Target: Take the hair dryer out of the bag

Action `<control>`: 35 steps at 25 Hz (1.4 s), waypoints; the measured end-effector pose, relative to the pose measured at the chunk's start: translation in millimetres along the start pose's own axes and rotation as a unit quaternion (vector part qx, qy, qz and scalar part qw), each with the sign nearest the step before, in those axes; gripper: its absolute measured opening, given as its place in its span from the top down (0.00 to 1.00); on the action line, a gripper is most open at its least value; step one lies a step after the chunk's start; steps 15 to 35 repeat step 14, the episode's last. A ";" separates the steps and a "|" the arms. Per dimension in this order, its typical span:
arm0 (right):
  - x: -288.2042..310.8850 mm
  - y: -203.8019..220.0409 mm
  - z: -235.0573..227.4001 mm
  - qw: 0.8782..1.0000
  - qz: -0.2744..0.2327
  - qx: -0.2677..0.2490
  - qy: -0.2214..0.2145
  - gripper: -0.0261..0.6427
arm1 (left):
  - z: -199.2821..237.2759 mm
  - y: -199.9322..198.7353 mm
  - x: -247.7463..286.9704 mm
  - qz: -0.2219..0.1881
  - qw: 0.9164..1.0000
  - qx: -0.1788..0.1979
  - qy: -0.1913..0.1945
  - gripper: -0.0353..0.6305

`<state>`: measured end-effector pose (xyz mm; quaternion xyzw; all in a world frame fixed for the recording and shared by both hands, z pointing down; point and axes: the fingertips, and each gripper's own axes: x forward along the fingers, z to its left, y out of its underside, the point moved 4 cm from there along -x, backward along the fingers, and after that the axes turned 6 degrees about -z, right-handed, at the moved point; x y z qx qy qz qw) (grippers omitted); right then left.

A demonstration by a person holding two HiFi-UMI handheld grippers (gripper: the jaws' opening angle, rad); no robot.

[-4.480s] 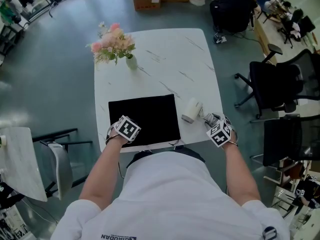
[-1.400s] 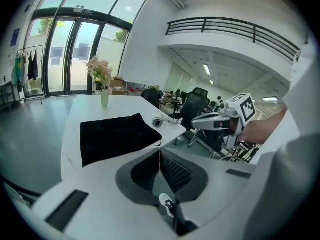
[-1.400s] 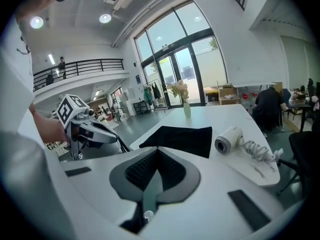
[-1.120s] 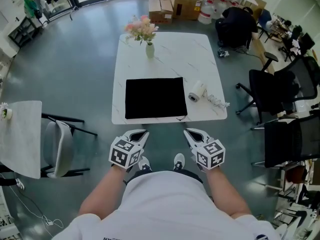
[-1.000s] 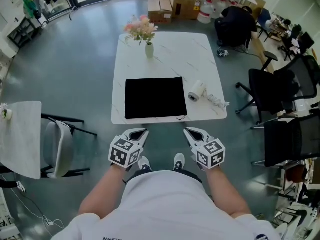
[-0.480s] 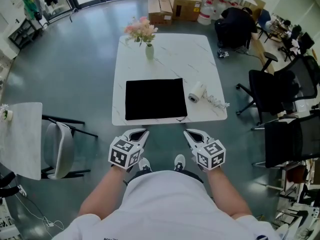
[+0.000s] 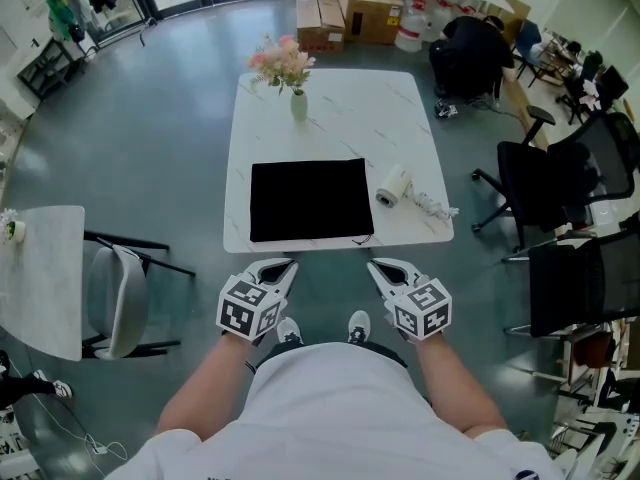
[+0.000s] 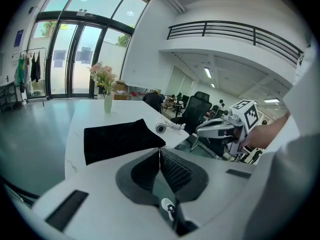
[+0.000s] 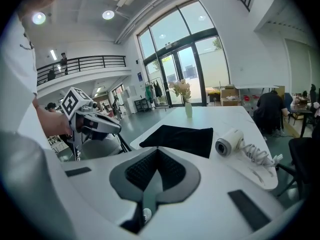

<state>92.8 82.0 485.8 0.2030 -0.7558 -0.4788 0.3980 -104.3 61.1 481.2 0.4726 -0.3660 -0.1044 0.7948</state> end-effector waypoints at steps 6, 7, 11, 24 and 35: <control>0.4 0.7 0.4 1.000 0.003 -0.001 -0.002 0.94 | -0.5 -1.8 -1.1 -0.002 1.000 0.004 0.000 0.92; 0.2 0.6 0.7 1.000 0.003 -0.001 -0.002 0.94 | -1.2 -2.9 -1.9 -0.003 1.000 0.004 0.000 0.92; 1.7 -0.3 0.0 1.000 0.004 -0.001 -0.001 0.94 | -1.1 -6.5 -2.5 -0.005 1.000 0.006 0.001 0.92; 3.7 -0.8 -0.1 1.000 0.004 -0.001 -0.002 0.94 | 0.7 -7.0 -1.9 -0.004 1.000 0.006 0.000 0.92; 3.7 -0.8 -0.1 1.000 0.004 -0.001 -0.002 0.94 | 0.7 -7.0 -1.9 -0.004 1.000 0.006 0.000 0.92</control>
